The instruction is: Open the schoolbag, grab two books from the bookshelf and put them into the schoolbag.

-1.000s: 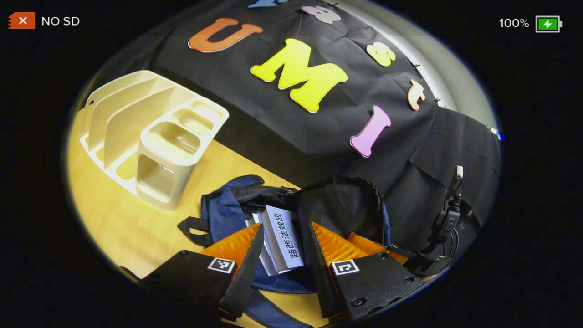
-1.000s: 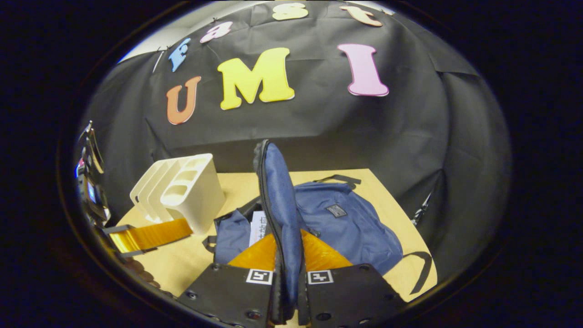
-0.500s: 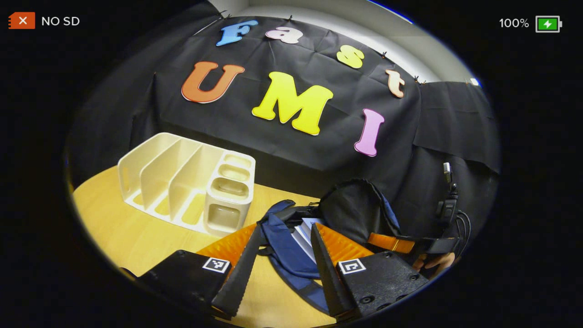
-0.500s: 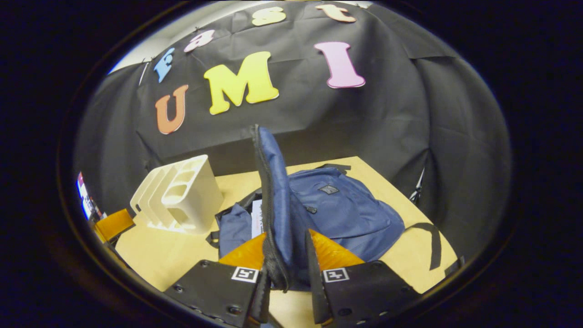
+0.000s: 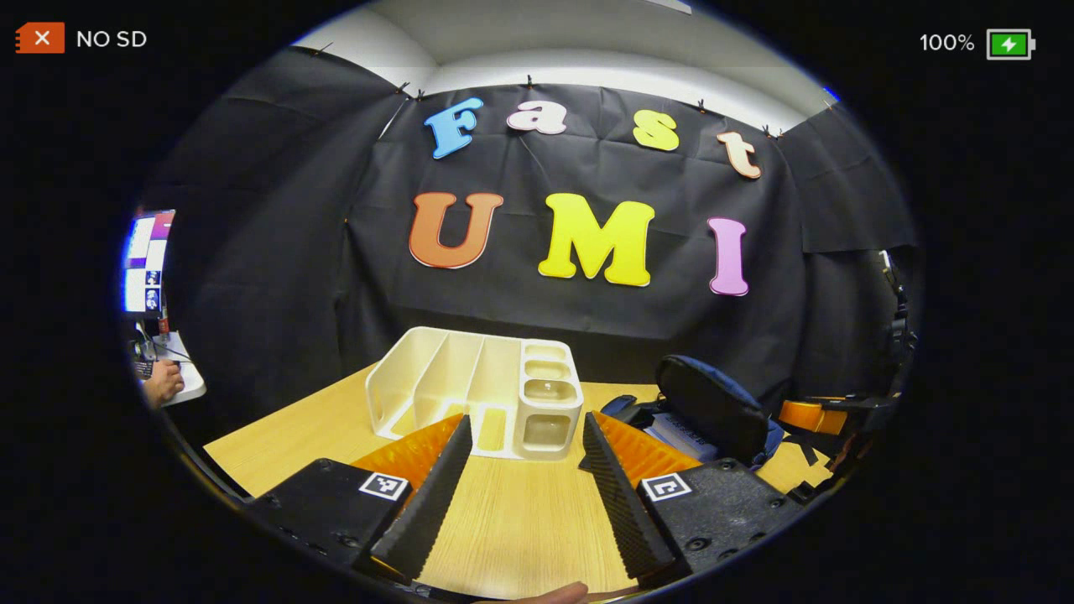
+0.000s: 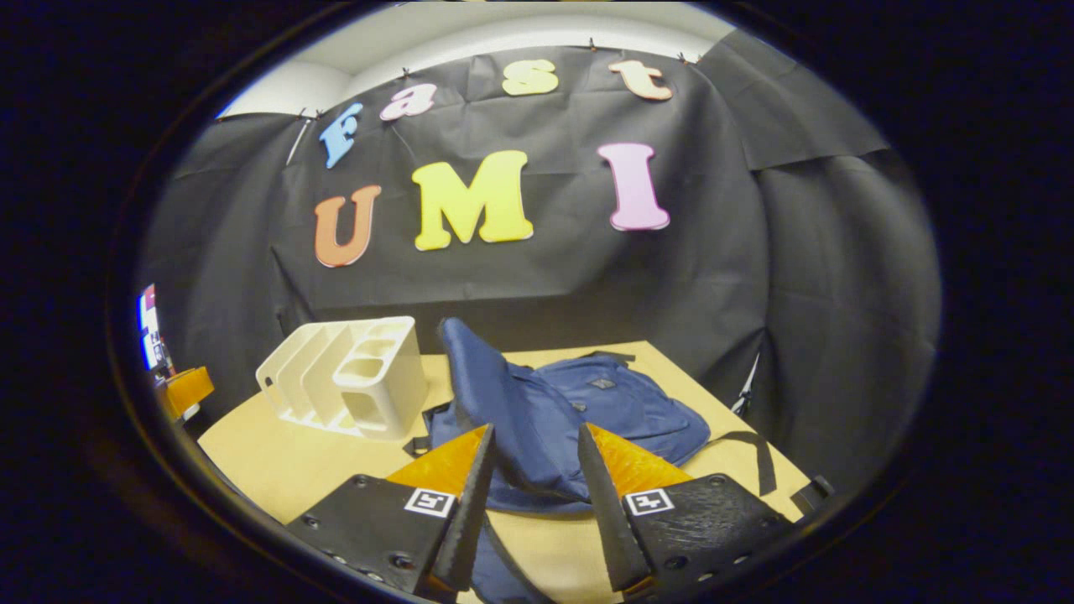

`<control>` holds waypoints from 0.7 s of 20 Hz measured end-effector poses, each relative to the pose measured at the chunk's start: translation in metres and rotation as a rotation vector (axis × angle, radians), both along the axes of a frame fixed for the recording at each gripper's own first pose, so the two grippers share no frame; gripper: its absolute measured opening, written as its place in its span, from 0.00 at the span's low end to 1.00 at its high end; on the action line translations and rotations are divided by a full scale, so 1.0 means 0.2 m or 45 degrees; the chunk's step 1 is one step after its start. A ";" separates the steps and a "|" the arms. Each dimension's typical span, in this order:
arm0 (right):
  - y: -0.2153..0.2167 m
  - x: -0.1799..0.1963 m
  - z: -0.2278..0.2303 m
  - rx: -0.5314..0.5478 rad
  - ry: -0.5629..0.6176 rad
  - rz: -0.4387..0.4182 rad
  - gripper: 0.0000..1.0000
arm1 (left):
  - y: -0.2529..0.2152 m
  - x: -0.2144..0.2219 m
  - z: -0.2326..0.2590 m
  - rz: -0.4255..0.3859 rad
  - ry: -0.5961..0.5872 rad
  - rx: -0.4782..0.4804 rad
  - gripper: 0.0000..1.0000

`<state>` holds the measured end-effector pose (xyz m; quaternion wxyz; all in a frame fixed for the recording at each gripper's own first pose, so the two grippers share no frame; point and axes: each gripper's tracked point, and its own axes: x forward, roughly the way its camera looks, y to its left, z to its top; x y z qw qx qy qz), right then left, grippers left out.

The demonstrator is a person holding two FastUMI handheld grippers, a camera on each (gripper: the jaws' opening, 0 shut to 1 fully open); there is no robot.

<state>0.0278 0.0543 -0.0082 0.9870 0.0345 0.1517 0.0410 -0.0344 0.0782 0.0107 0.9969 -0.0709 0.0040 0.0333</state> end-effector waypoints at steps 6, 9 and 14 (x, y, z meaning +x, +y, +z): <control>0.00 -0.19 0.16 -0.112 -0.176 -0.033 0.63 | 0.01 -0.07 0.00 -0.025 -0.029 0.023 0.80; 0.02 -0.26 0.20 -0.116 -0.205 -0.060 0.73 | 0.03 -0.06 -0.01 -0.046 -0.027 -0.019 0.89; 0.07 -0.34 0.22 -0.116 -0.240 -0.045 0.96 | 0.08 -0.07 -0.01 0.004 -0.033 0.038 0.89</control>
